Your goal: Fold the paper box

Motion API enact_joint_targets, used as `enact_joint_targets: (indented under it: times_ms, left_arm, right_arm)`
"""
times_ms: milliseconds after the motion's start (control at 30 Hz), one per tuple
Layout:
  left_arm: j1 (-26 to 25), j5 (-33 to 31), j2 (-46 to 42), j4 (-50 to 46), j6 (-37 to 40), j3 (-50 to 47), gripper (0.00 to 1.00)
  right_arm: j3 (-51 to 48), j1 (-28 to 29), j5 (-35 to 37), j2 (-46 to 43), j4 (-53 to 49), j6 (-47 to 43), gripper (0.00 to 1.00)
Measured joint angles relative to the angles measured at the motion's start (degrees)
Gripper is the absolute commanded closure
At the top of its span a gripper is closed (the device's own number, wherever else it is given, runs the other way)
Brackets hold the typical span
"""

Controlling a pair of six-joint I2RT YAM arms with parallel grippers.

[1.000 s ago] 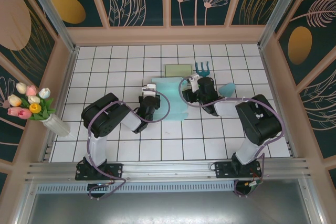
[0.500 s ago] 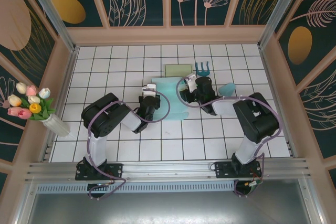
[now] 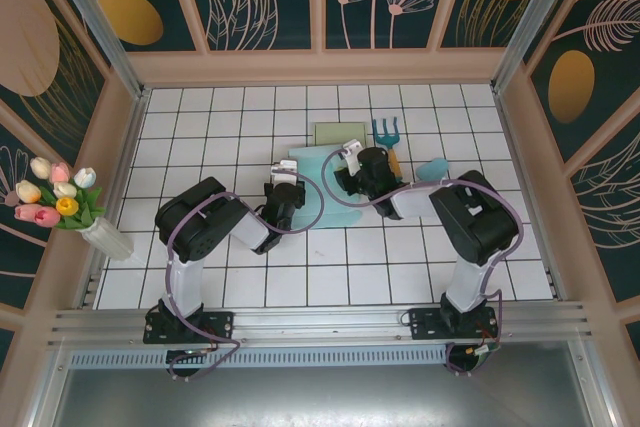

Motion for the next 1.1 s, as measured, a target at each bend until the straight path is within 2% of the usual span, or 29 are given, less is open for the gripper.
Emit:
enact_joint_targets:
  times_ms: [100,267,400,700,933,1100]
  left_arm:
    - [0.0,0.02,0.0,0.02,0.0,-0.04,0.92]
    - [-0.02,0.61,0.0,0.24,0.02,-0.11,0.92]
    - [-0.02,1.03,0.0,0.26,0.0,-0.11,0.92]
    - [-0.13,1.68,0.02,0.15,-0.07,0.13,0.93]
    - [-0.66,2.12,0.66,-1.4,-0.81,2.19,0.95]
    - [-1.07,2.54,0.76,-2.43,-1.42,3.08,0.95]
  right_arm:
    - [0.2,0.11,1.27,0.63,0.96,0.46,0.69]
    - [1.14,0.33,4.83,1.75,2.05,2.1,0.68]
    - [1.86,0.72,8.5,2.8,3.08,3.45,0.71]
    - [3.72,3.98,21.88,6.36,5.68,6.99,0.8]
    - [5.79,5.68,32.13,7.43,2.47,16.35,0.8]
    - [6.73,6.25,36.59,7.43,-1.29,23.15,0.76]
